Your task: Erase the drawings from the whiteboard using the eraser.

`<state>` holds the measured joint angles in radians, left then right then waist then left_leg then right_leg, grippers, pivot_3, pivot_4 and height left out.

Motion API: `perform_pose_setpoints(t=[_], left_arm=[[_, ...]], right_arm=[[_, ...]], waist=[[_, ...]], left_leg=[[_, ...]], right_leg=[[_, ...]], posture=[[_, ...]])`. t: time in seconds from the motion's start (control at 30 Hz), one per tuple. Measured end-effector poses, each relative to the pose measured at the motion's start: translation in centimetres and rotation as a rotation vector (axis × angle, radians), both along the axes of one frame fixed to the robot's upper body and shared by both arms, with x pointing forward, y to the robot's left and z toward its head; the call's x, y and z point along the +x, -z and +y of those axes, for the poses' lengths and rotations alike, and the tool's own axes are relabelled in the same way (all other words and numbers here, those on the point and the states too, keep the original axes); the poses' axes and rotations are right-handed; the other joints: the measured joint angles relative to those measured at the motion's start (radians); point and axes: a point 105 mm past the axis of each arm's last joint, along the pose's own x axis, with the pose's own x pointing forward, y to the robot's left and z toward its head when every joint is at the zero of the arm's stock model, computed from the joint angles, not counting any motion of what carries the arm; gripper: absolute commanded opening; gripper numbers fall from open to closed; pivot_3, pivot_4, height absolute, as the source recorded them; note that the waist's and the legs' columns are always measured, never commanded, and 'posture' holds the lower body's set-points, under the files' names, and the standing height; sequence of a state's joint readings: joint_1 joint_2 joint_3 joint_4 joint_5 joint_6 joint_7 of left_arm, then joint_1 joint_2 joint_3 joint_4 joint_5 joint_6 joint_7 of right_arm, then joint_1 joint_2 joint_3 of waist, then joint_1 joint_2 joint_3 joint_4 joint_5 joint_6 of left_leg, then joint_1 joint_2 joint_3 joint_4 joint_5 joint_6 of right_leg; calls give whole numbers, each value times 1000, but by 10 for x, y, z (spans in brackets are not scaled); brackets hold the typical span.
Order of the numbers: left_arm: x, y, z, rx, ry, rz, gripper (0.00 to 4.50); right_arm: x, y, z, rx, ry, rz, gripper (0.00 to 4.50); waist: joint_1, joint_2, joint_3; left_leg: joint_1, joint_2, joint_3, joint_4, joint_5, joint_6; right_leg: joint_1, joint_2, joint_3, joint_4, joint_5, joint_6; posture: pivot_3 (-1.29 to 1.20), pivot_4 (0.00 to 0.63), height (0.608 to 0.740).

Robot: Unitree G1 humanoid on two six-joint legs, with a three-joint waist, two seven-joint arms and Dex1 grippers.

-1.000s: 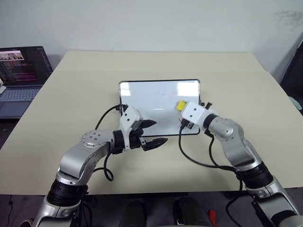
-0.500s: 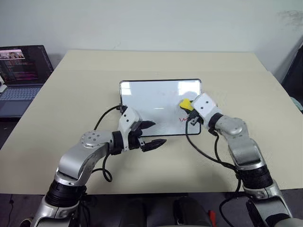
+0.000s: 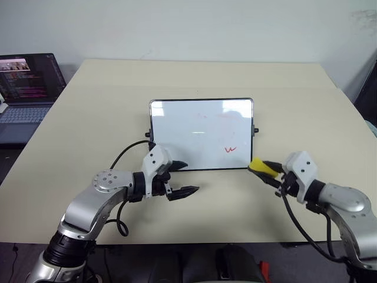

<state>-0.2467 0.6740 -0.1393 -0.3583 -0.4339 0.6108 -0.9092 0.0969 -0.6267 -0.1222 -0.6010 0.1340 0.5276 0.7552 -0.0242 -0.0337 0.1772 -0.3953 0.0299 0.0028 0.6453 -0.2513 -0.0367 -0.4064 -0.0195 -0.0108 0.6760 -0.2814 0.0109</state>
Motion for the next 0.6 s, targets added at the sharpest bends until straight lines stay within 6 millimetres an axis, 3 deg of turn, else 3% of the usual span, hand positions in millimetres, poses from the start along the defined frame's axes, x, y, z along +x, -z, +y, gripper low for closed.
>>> perform_pose_setpoints(t=[0.17,0.37,0.6], left_arm=[[2,9,2,23,10,13,4500],[5,8,-3,36,40,-10,4500],[9,2,-8,26,65,-30,4500]], right_arm=[[-2,9,-5,-128,2,-52,1174],[0,16,14,-134,-30,-106,1174],[39,-2,27,-95,106,-266,1174]], waist=[[-3,0,0],[-2,0,0],[-1,0,0]], left_leg=[[1,0,0,0,0,0],[1,0,1,1,0,0],[1,0,0,1,0,0]], right_leg=[[0,1,0,1,0,0],[0,1,1,1,0,0],[0,1,0,3,0,0]], posture=[[0,150,740],[0,150,740],[0,150,740]])
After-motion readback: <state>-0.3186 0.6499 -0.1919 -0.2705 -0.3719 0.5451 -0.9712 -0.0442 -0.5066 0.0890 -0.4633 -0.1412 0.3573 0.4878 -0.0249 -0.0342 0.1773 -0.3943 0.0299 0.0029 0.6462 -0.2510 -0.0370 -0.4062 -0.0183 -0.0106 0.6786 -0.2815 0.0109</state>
